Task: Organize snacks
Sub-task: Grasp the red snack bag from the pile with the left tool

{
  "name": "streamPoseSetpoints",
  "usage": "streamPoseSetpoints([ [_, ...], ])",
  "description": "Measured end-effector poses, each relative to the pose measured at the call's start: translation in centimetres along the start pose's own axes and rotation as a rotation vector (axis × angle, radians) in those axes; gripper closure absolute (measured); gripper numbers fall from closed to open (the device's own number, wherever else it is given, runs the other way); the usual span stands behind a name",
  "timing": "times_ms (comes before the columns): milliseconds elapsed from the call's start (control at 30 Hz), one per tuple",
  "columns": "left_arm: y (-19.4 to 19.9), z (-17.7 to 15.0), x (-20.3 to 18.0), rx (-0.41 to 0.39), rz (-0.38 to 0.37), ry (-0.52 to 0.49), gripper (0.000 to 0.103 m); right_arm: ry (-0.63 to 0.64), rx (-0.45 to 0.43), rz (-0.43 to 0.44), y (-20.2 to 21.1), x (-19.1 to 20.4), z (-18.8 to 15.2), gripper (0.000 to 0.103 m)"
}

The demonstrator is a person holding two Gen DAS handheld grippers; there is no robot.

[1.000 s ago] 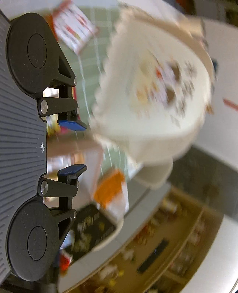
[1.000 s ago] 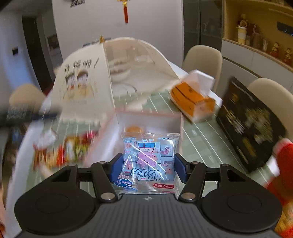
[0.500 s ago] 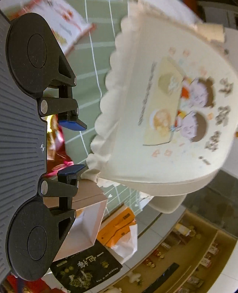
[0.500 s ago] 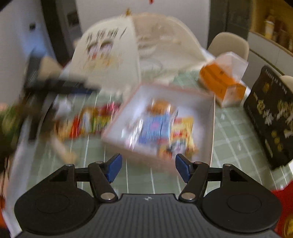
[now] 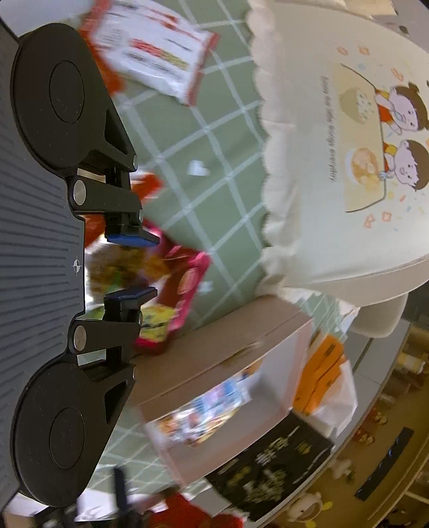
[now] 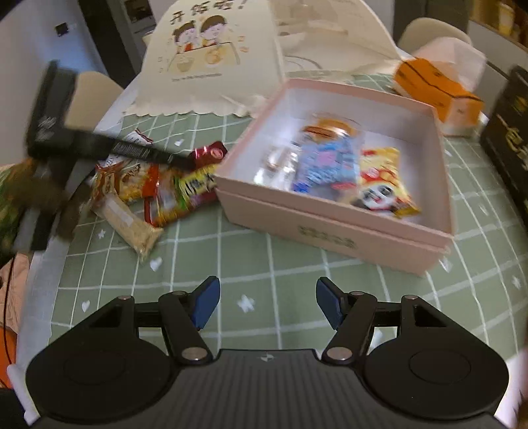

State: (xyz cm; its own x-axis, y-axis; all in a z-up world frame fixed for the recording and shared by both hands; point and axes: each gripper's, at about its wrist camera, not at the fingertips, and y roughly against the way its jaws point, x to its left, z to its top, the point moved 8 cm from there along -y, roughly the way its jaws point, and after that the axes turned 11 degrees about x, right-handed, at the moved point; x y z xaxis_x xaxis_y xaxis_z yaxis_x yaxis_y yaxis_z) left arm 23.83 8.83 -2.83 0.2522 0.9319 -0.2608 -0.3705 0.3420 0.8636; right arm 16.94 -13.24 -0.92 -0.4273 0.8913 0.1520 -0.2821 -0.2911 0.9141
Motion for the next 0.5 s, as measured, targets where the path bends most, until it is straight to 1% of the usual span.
streamPoseSetpoints([
  [67, 0.6, -1.7, -0.2, 0.012, -0.023, 0.012, 0.074, 0.003, 0.001, -0.006, -0.9, 0.5, 0.9, 0.038],
  [133, 1.1, -3.7, -0.7, 0.044, -0.067, 0.025, 0.077, -0.004, 0.003, 0.014, -1.5, 1.0, 1.6, 0.038],
  [167, 1.2, -4.8, -1.1, 0.055, -0.077, 0.02, 0.077, -0.002, 0.005, 0.03, -1.7, 1.4, 1.9, 0.038],
  [233, 1.6, -6.4, -1.9, 0.076, -0.088, 0.002, 0.079, 0.024, 0.008, 0.049, -2.1, 2.4, 2.2, 0.038],
  [300, 2.1, -7.3, -2.4, 0.083, -0.113, -0.002, 0.078, 0.059, 0.013, 0.041, -2.4, 3.3, 2.3, 0.038],
  [367, 3.0, -7.2, -2.2, 0.054, -0.123, 0.017, 0.078, 0.078, 0.017, 0.043, -2.7, 4.1, 2.4, 0.038],
  [500, 5.6, -5.0, 0.9, -0.076, -0.116, 0.152, 0.078, 0.093, 0.015, 0.076, -3.0, 6.0, 3.0, 0.038],
])
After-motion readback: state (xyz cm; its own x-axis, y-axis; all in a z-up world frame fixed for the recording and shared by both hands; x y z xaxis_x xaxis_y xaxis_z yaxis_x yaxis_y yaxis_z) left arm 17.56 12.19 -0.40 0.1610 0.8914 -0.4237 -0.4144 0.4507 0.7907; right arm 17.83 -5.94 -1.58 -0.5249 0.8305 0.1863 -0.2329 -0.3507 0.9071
